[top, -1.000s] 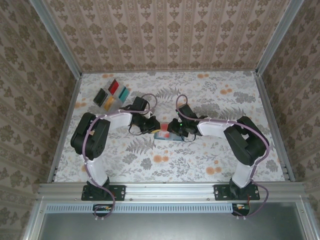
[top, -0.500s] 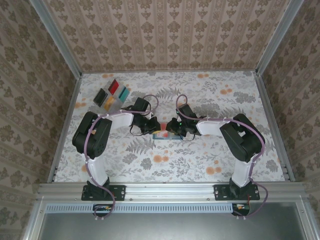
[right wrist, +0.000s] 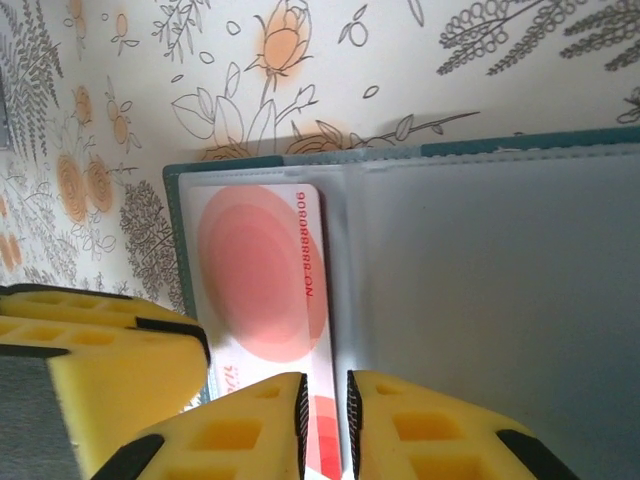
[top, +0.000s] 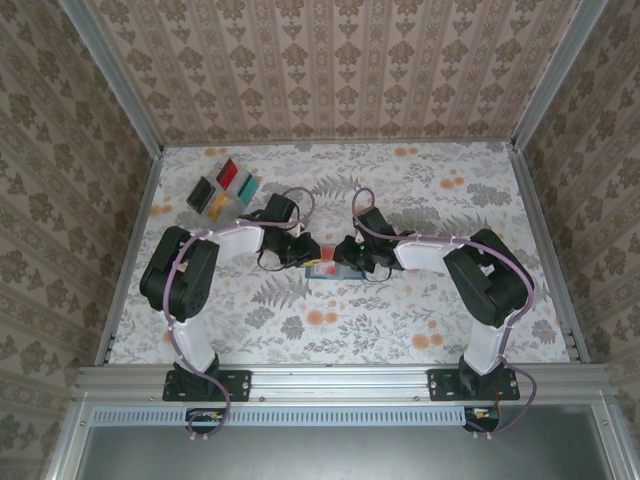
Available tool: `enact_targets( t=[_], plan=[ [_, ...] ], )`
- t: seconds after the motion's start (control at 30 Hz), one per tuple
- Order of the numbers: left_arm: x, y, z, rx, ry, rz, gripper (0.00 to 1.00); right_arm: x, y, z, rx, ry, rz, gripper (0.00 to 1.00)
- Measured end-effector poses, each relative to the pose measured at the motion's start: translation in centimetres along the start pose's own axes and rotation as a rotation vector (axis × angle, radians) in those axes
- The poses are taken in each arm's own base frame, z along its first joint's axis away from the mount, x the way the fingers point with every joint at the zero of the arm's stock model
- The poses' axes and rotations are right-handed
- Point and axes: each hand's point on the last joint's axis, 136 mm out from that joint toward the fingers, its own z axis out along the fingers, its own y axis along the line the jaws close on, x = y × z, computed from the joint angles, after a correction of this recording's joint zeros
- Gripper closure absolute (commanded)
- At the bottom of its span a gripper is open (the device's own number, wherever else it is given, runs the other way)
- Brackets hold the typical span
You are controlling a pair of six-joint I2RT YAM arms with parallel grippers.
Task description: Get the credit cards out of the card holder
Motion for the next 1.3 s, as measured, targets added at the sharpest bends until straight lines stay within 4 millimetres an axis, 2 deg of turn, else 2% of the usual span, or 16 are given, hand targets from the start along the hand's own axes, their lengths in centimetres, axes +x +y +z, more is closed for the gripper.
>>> enact_targets(
  t=[0.2, 0.47, 0.97, 1.17, 1.3],
  plan=[
    [-0.3, 0.5, -0.5, -0.019, -0.016, -0.008, 0.83, 0.4, 0.5, 0.0, -0.024, 0.024, -0.006, 0.77],
    [0.1, 1.2, 0.5, -0.023, 0.015, -0.029, 0.86, 0.3, 0.3, 0.7, -0.008, 0.038, 0.001, 0.77],
    [0.1, 1.4, 0.8, -0.014, 0.022, -0.032, 0.86, 0.6, 0.0, 1.2, 0.002, 0.064, -0.002, 0.78],
    [0.0, 1.5, 0.8, 0.0, 0.017, -0.034, 0.86, 0.5, 0.2, 1.2, -0.015, 0.064, -0.004, 0.82],
    [-0.1, 1.6, 0.8, 0.005, 0.015, -0.035, 0.86, 0.5, 0.0, 1.2, -0.033, 0.059, -0.003, 0.89]
  ],
)
